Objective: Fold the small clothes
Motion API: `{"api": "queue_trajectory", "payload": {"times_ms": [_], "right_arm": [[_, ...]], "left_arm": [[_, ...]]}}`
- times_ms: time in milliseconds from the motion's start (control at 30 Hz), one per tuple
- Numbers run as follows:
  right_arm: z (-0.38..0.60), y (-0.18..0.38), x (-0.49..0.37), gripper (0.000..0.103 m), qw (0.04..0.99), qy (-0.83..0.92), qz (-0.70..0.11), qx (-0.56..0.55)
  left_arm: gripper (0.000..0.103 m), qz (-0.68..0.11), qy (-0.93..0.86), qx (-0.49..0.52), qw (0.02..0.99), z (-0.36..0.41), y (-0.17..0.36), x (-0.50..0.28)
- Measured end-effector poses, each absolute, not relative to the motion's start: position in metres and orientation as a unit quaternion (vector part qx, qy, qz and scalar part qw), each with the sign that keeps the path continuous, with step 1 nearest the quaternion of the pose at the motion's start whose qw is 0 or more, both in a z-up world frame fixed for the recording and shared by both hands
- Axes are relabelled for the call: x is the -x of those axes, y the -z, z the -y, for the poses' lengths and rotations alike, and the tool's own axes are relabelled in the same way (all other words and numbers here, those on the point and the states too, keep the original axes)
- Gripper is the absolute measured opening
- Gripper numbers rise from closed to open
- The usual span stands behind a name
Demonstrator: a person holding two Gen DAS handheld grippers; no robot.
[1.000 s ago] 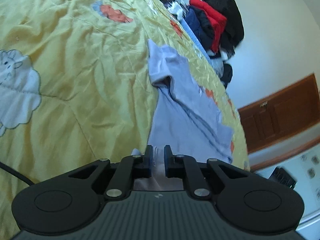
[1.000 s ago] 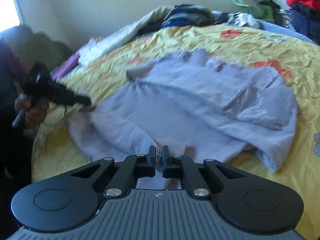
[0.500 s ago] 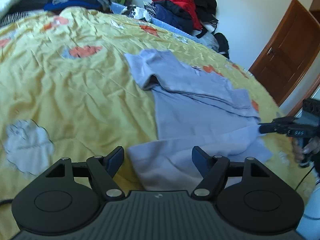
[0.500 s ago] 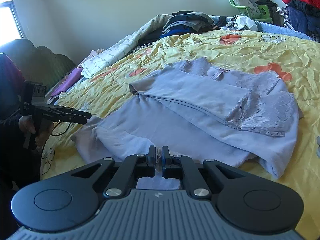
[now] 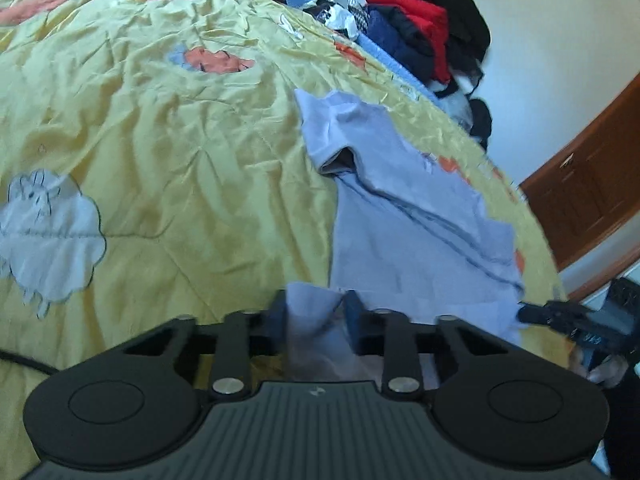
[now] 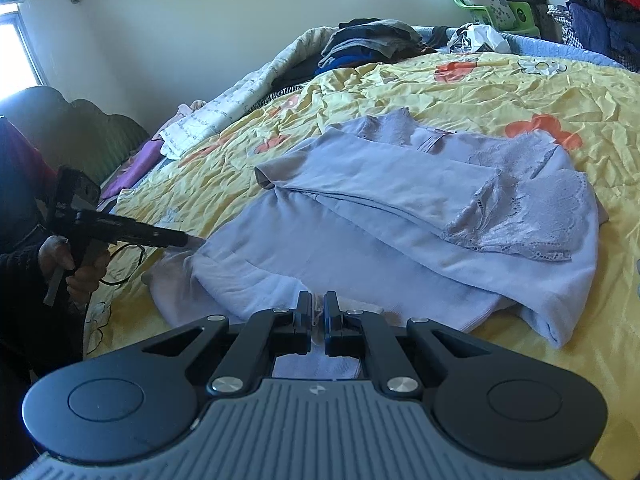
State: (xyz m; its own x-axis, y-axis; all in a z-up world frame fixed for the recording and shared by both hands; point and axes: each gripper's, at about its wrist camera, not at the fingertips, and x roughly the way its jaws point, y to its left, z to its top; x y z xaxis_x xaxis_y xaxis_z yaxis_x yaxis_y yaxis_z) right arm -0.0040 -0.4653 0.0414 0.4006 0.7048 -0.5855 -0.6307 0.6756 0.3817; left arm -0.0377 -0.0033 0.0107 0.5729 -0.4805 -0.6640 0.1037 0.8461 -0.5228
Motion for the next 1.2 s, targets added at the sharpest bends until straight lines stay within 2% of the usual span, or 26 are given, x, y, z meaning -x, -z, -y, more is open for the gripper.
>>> {"api": "queue_trajectory", "payload": {"times_ms": [33, 67, 100, 267, 400, 600, 800, 967, 1033, 1100, 1200], "right_arm": [[0.466, -0.041, 0.004, 0.009, 0.836, -0.399, -0.374, -0.051], [0.465, -0.041, 0.004, 0.009, 0.836, -0.399, -0.373, -0.051], [0.466, -0.042, 0.005, 0.009, 0.837, -0.399, -0.372, -0.052], [0.47, -0.048, 0.006, 0.009, 0.844, -0.396, -0.356, -0.063], [0.478, -0.059, 0.005, 0.009, 0.85, -0.397, -0.337, -0.087], [0.501, -0.076, -0.017, 0.009, 0.866, -0.381, -0.297, -0.132], [0.538, -0.071, -0.081, 0.009, 0.881, -0.322, -0.29, -0.188], [0.552, -0.039, -0.145, 0.01, 0.876, -0.27, -0.334, -0.222], [0.552, -0.024, -0.16, 0.018, 0.877, -0.23, -0.356, -0.229], [0.551, -0.014, -0.167, 0.034, 0.871, -0.192, -0.383, -0.239], [0.559, -0.023, -0.149, 0.034, 0.887, -0.199, -0.325, -0.26]], "left_arm": [[0.02, -0.431, 0.168, 0.207, 0.862, 0.005, -0.012, 0.037], [0.007, -0.431, 0.166, 0.193, 0.865, 0.007, -0.013, 0.038], [0.003, -0.433, 0.164, 0.179, 0.868, 0.01, -0.013, 0.038], [0.003, -0.409, 0.172, 0.152, 0.883, 0.018, -0.028, 0.045], [0.003, -0.353, 0.211, 0.153, 0.899, 0.021, -0.068, 0.045], [0.003, -0.288, 0.253, 0.117, 0.916, 0.041, -0.109, -0.007], [0.003, -0.31, 0.247, 0.108, 0.912, 0.072, -0.087, -0.115], [0.003, -0.363, 0.226, 0.064, 0.902, 0.107, -0.044, -0.182], [0.003, -0.395, 0.219, 0.041, 0.891, 0.116, -0.03, -0.194], [0.004, -0.411, 0.21, 0.038, 0.886, 0.114, -0.026, -0.194], [0.005, -0.38, 0.206, 0.024, 0.901, 0.11, -0.041, -0.177]]}}
